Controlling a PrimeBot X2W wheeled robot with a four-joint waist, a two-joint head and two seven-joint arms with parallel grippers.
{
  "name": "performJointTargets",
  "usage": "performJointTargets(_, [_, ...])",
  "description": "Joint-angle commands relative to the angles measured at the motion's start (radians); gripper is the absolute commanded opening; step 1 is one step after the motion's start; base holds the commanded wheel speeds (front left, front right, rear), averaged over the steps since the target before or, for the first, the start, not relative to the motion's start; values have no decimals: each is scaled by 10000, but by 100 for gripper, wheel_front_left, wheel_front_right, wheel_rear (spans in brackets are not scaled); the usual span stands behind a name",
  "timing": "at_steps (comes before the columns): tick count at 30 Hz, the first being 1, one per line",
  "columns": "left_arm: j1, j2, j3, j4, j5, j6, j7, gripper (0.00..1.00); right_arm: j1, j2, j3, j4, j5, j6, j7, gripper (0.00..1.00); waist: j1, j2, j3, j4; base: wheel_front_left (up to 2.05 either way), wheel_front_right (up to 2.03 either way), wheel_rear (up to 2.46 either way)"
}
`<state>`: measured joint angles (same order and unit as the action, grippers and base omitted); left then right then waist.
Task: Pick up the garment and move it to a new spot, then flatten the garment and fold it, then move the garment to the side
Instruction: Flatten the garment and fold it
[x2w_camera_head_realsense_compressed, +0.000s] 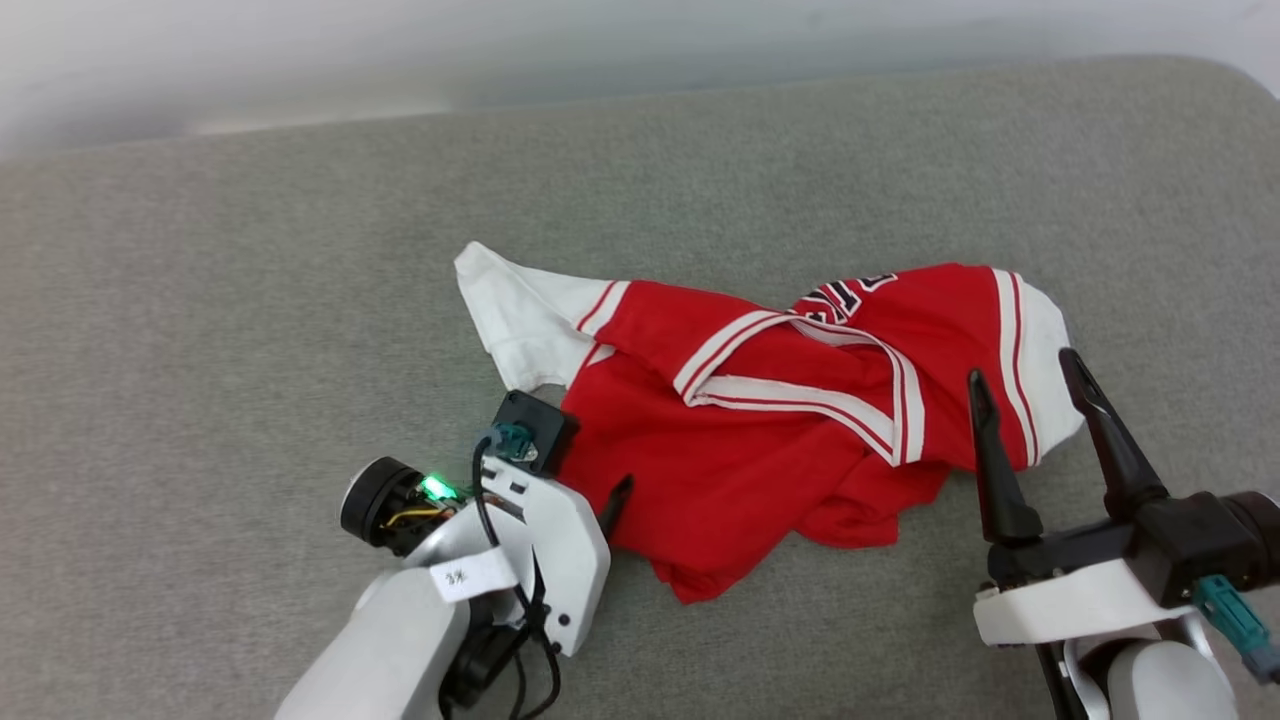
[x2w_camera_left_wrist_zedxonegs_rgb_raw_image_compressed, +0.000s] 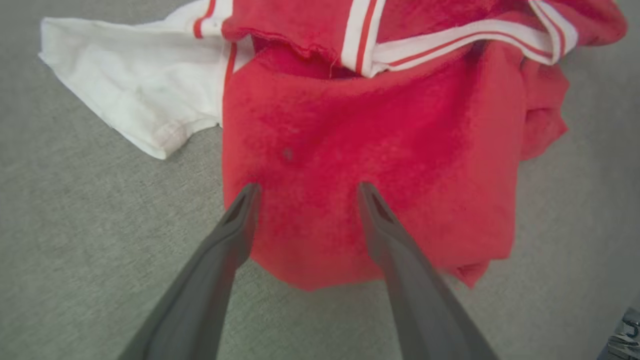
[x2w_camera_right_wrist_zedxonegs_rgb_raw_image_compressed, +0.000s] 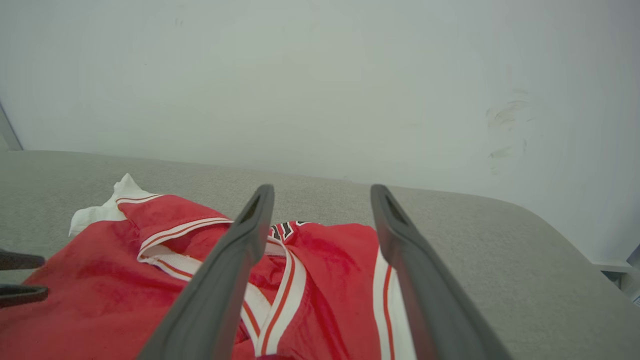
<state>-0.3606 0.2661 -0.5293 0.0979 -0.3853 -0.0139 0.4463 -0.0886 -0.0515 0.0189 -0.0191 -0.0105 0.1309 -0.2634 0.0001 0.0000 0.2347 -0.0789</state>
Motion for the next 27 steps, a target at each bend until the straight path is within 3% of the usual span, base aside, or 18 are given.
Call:
performJointTargets(1, [-338, 14, -55, 342, 81, -18, 240, 100, -203, 22, 72, -26, -5, -3, -22, 100, -1, 0, 303, -261, 0, 0, 0])
performJointTargets(7, [-744, 109, -209, 1192, 381, 53, 396, 100, -332, 22, 91, 4, 51, -3, -22, 100, -1, 0, 529, -429, 0, 0, 0])
performJointTargets(13, [-549, 217, -732, 2079, 209, -460, 1053, 100, -323, 22, 122, 52, 59, -3, -22, 100, -1, 0, 574, -425, 0, 0, 0])
performJointTargets(14, [-479, 256, -843, 2213, 170, -552, 1161, 42, -326, 22, 125, 57, 66, -3, -20, 100, -1, 0, 565, -408, 0, 0, 0])
performJointTargets(15, [-438, 280, -940, 2330, 132, -646, 1263, 7, -332, 22, 142, 61, 80, -3, -20, 100, -1, 0, 554, -389, 0, 0, 0])
performJointTargets(16, [-398, 270, -1036, 2415, 73, -724, 1384, 0, -331, 22, 146, 67, 75, -3, -20, 100, -1, 0, 531, -360, 0, 0, 0])
performJointTargets(27, [-97, 359, -1191, 1991, -381, -923, 1150, 0, -119, 22, 190, 250, -39, -3, -20, 100, -1, 0, -177, -10, 0, 0, 0])
